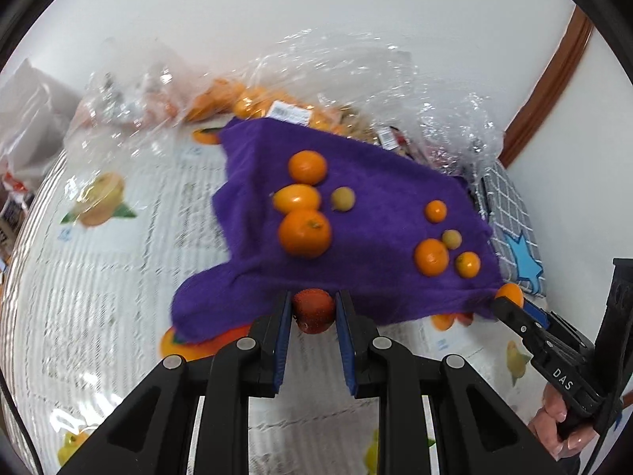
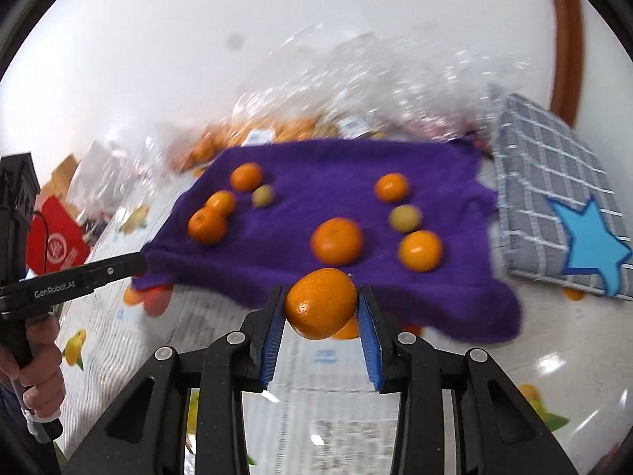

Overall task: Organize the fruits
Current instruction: 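Carry both held fruits over the purple towel and lower them onto it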

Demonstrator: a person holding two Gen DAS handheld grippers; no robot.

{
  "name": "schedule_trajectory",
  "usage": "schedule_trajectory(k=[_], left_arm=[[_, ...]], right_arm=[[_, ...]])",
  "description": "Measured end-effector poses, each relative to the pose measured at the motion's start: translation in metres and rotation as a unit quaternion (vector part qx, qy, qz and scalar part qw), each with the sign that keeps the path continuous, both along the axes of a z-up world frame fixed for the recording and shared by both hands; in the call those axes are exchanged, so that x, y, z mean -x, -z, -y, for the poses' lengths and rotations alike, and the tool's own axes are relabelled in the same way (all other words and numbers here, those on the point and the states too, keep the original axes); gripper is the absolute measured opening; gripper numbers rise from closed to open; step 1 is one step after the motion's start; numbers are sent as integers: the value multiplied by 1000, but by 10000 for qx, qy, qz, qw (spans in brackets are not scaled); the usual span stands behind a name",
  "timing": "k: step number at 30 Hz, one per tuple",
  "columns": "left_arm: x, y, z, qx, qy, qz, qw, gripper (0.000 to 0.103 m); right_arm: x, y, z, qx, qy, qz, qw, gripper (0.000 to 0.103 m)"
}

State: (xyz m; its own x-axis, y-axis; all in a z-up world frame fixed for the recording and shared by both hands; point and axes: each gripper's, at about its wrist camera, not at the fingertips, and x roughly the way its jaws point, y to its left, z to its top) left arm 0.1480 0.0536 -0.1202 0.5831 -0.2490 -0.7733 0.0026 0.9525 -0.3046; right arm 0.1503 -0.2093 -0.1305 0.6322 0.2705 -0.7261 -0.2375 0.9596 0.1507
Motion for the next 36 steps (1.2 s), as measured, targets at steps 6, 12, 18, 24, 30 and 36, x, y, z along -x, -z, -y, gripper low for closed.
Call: schedule_trajectory(k=[6, 12, 18, 24, 30, 36], left_arm=[[-17, -10, 7, -32, 20, 15, 10000, 21], [-40, -16, 15, -26, 104, 14, 9999, 21], [-69, -11, 35, -88, 283, -63, 9995, 21], [-92, -1, 49, -115, 413, -161, 9990, 22], [-107, 10, 56, -189, 467, -234, 9985, 22], [-118, 21, 67, -331, 577, -306, 9973, 22]], right_arm=[[-16, -5, 24, -52, 204, 51, 9998, 36], [-31, -4, 29, -163, 204, 58, 9996, 36], [-45, 6, 22, -139, 126, -79, 9998, 36], [-59, 20, 15, -140, 58, -277, 9995, 36], [-68, 36, 9, 10, 11, -447, 9990, 36], [-76, 41, 5, 137, -38, -468, 9988, 36]])
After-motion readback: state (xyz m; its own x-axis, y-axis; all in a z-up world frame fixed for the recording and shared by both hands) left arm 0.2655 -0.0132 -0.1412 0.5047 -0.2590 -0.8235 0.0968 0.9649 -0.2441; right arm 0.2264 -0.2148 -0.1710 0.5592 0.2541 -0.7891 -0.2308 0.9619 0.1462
